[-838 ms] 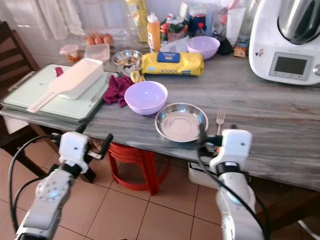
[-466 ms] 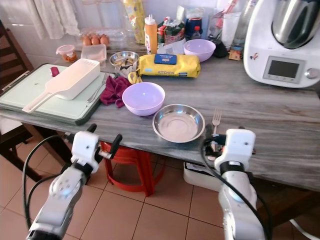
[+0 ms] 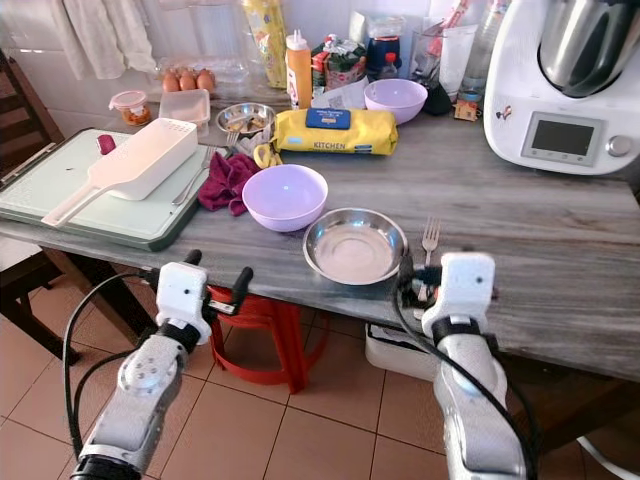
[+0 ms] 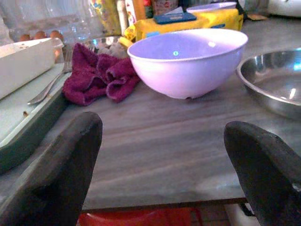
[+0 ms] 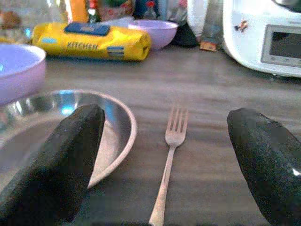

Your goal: Setting the table

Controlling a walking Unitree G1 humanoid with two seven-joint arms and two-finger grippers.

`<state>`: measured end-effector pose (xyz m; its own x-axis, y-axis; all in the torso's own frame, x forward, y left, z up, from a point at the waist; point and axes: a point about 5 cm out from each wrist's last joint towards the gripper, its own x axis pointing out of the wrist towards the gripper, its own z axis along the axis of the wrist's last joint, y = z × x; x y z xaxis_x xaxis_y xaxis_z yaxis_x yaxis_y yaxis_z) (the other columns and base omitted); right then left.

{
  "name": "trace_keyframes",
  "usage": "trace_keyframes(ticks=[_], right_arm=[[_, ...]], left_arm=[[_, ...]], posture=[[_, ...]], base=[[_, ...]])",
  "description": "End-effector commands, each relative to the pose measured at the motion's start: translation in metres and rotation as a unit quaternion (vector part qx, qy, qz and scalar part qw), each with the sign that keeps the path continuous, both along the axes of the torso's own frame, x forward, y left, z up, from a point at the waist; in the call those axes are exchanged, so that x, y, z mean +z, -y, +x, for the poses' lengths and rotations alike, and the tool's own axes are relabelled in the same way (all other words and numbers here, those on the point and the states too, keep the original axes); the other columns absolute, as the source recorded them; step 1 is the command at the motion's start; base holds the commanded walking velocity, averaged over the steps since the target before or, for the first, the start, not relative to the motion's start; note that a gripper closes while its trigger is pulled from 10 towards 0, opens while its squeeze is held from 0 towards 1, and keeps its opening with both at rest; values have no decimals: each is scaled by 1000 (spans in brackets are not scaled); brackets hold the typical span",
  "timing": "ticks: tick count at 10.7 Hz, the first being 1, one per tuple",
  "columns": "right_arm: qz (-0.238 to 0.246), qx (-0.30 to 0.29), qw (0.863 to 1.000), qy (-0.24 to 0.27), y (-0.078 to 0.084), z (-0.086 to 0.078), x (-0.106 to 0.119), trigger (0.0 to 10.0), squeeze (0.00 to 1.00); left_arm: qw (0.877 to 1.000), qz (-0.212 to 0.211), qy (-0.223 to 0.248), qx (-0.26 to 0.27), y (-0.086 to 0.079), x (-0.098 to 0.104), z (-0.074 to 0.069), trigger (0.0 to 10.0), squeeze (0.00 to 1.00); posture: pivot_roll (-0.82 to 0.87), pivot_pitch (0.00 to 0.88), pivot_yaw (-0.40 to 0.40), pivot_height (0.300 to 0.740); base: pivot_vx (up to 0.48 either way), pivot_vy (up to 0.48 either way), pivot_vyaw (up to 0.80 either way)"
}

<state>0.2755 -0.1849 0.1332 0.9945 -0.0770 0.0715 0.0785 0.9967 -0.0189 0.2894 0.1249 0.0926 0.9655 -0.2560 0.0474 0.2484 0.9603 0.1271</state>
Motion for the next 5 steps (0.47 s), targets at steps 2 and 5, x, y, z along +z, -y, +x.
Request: trace_keyframes(ticks=[2, 5], right_arm=[[0, 10, 1000, 17, -3, 1, 9, 10000, 0], [27, 1, 1000, -3, -8, -2, -1, 10000, 0]], left_arm=[[1000, -6, -1, 23, -2, 5, 4, 10000, 0], [1000, -6, -6, 17, 5, 6, 5, 10000, 0]], posture=[[-147, 56, 57, 740], [-131, 63, 58, 740]], base=[[0, 0, 0], [0, 0, -756]])
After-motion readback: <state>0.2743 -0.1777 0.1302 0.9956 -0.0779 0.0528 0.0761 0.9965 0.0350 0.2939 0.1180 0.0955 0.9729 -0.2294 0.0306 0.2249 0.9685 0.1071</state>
